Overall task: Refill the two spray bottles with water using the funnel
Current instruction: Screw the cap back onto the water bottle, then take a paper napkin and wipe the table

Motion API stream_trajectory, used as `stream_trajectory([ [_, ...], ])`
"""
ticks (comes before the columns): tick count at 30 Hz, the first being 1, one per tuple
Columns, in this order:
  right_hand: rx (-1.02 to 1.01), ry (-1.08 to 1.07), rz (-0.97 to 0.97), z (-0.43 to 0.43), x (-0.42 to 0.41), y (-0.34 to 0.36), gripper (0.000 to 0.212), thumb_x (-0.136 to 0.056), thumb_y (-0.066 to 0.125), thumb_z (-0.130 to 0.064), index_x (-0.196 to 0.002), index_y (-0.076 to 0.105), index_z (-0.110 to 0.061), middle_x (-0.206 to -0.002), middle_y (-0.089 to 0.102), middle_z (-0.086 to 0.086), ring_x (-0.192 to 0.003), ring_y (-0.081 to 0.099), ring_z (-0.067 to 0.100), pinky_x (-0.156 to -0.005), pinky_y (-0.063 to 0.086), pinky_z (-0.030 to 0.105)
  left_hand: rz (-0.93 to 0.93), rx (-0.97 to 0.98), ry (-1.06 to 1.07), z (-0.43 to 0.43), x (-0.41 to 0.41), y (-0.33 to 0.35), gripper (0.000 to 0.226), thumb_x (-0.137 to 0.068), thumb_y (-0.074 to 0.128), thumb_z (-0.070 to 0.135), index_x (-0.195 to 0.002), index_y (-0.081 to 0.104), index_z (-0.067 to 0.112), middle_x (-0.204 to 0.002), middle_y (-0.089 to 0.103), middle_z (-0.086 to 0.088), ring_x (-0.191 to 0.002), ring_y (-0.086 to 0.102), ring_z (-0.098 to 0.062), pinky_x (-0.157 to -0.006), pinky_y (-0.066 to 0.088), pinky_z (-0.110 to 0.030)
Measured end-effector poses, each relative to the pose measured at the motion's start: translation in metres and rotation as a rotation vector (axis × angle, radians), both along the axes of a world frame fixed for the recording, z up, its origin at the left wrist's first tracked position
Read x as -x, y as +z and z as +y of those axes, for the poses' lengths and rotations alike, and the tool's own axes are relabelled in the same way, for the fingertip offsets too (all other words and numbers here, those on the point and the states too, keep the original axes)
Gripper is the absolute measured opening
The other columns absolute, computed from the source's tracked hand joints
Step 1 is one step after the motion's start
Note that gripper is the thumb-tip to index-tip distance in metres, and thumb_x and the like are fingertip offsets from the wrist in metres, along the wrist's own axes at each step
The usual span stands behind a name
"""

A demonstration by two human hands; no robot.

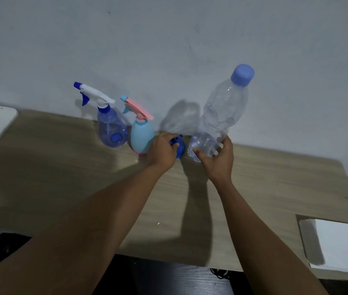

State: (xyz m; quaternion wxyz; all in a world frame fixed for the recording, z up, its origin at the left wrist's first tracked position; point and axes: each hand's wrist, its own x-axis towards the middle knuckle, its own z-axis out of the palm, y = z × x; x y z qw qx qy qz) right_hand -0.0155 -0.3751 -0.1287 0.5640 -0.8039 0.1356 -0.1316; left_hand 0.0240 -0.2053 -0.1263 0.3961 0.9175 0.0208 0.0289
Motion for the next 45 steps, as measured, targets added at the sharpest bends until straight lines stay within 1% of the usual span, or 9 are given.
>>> stream_trajectory([
  [6,-0.044,0.003,0.009,-0.001,-0.004,-0.011,0.095,-0.065,0.092,-0.037,-0.143,0.042,-0.019,-0.138,0.055,0.000,-0.123,0.059,0.018,-0.097,0.056,0.048,0.031,0.036,0.022,-0.003,-0.007,-0.005,0.030,-0.089,0.067,0.011,-0.118,0.070,0.015,-0.123,0.066,-0.007,-0.111,0.061,-0.025,-0.095,0.044,-0.029],
  [14,-0.026,0.041,0.021,0.005,0.006,-0.005,0.098,-0.077,0.087,-0.028,-0.154,0.026,-0.027,-0.147,0.049,-0.009,-0.128,0.053,0.002,-0.105,0.050,0.035,0.064,0.096,0.002,-0.004,0.000,-0.012,0.050,-0.086,0.067,0.004,-0.134,0.057,0.007,-0.134,0.058,-0.013,-0.123,0.053,-0.029,-0.105,0.037,-0.031],
  [18,-0.027,0.021,0.044,0.005,0.025,-0.002,0.111,-0.076,0.088,-0.028,-0.159,0.013,-0.024,-0.161,0.032,0.000,-0.145,0.037,0.019,-0.115,0.038,0.039,-0.015,0.192,0.010,0.000,0.027,-0.015,0.064,-0.078,0.070,-0.003,-0.138,0.051,0.007,-0.130,0.053,-0.013,-0.116,0.055,-0.030,-0.104,0.044,-0.039],
  [21,-0.011,-0.032,0.067,0.004,0.051,0.003,0.098,-0.082,0.082,-0.019,-0.158,0.020,-0.017,-0.160,0.034,0.006,-0.140,0.043,0.025,-0.109,0.041,0.035,-0.032,0.212,-0.023,0.002,0.063,-0.014,0.060,-0.080,0.074,0.004,-0.135,0.052,0.011,-0.122,0.053,-0.009,-0.084,0.063,-0.029,-0.084,0.052,-0.039],
  [29,0.052,-0.212,0.068,-0.032,0.153,0.032,0.059,-0.091,0.072,-0.019,-0.145,0.047,-0.015,-0.130,0.059,0.004,-0.113,0.062,0.015,-0.097,0.051,0.028,0.046,0.188,-0.305,-0.025,0.126,0.003,0.043,-0.080,0.077,0.028,-0.120,0.061,0.028,-0.100,0.058,0.013,-0.060,0.054,-0.010,-0.072,0.055,-0.039],
  [33,0.138,-0.316,0.045,-0.084,0.202,0.052,0.041,-0.093,0.070,-0.019,-0.132,0.059,-0.013,-0.117,0.064,0.001,-0.102,0.065,0.010,-0.088,0.056,0.024,0.025,0.140,-0.449,-0.072,0.145,0.019,0.041,-0.079,0.077,0.033,-0.118,0.063,0.028,-0.097,0.061,0.013,-0.062,0.056,-0.009,-0.072,0.054,-0.035],
  [36,0.252,-0.376,0.066,-0.140,0.230,0.069,0.033,-0.094,0.068,-0.017,-0.126,0.064,-0.010,-0.109,0.067,0.001,-0.094,0.065,0.011,-0.076,0.053,0.011,-0.019,0.131,-0.543,-0.119,0.161,0.033,0.039,-0.079,0.078,0.032,-0.115,0.065,0.024,-0.096,0.063,0.011,-0.067,0.054,-0.012,-0.076,0.052,-0.032],
  [40,0.328,-0.432,0.112,-0.227,0.261,0.075,0.027,-0.094,0.067,-0.020,-0.120,0.068,-0.012,-0.099,0.069,-0.001,-0.089,0.065,0.015,-0.079,0.054,0.031,-0.004,0.105,-0.623,-0.184,0.185,0.046,0.032,-0.082,0.075,0.034,-0.112,0.067,0.025,-0.096,0.064,0.009,-0.072,0.054,-0.012,-0.077,0.051,-0.031],
  [45,0.465,-0.361,0.236,-0.327,0.286,0.058,0.017,-0.093,0.068,-0.024,-0.107,0.075,-0.016,-0.094,0.073,-0.002,-0.085,0.066,0.015,-0.079,0.054,0.033,0.079,0.018,-0.617,-0.263,0.217,0.041,0.026,-0.087,0.069,0.037,-0.111,0.069,0.028,-0.100,0.063,0.010,-0.090,0.063,-0.015,-0.079,0.051,-0.030],
])
